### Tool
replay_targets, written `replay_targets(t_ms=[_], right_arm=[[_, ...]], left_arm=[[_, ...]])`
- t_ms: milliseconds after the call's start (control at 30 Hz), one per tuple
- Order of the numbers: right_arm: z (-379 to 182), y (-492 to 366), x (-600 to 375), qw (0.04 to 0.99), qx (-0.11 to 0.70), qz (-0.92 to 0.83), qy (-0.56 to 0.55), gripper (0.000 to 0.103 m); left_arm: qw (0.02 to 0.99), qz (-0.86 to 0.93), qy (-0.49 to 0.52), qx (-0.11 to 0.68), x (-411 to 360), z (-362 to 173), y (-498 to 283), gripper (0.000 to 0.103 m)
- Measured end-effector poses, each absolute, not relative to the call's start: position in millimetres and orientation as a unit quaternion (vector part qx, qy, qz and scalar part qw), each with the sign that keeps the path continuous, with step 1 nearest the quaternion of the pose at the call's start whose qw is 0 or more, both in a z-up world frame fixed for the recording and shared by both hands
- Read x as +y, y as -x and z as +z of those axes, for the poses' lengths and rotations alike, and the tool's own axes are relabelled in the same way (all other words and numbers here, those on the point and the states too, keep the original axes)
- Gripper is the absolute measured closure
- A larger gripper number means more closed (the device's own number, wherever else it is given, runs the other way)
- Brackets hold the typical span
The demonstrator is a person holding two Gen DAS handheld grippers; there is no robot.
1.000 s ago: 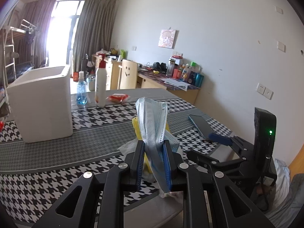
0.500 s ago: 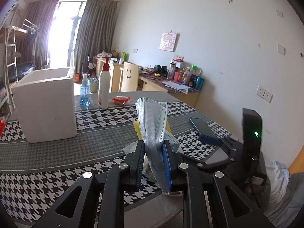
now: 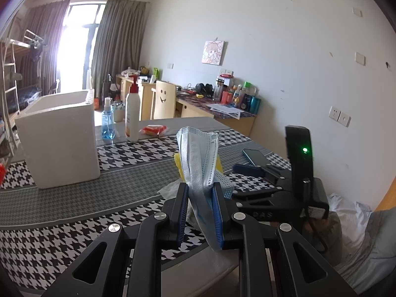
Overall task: Organize soft objects
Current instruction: 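Grasp the yellow foam net sleeve with the right tool while the left holds the mask, then carry the mask and foam sleeve in both tools toward the white foam box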
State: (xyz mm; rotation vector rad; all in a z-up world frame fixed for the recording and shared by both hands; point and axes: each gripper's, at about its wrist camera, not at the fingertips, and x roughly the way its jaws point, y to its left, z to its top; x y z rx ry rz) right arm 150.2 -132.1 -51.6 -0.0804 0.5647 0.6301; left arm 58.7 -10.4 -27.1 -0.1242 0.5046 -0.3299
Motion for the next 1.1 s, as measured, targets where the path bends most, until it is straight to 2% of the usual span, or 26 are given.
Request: replay_targets(t_ms=[133,267,333,500,633,1100], right_arm=[[-54.2,-155.1,-126.7,0.903,0.288,0.315,0.039,0.025],[-56.1,-153.9,-123.7,0.893,0.303,0.329,0.043,0.048],[-56.9,-152.1,-122.5,0.889,0.309,0.334,0.047,0.064],[-57.9,-149.9,-120.0,0.884,0.315,0.341,0.048,0.085],[-52.9,-146.0,-118.6,0.887,0.305,0.343,0.053,0.09],[-29.7,-158.5,-138.7,0.912,0.289,0.29,0.032,0.09]], left_arm=[[0.954,-0.153,0.065,0.25,-5.8,-27.9,-57.8,0.083],[0.954,-0.152,0.069,0.251,-2.4,-27.4,-58.5,0.083],[0.954,-0.152,0.069,0.25,-1.7,-26.3,-57.9,0.083],[0.955,-0.147,0.07,0.247,2.6,-23.3,-57.6,0.083],[0.958,-0.136,0.073,0.243,6.6,-21.7,-56.9,0.083],[0.97,-0.088,0.077,0.211,29.0,-7.0,-46.6,0.083]])
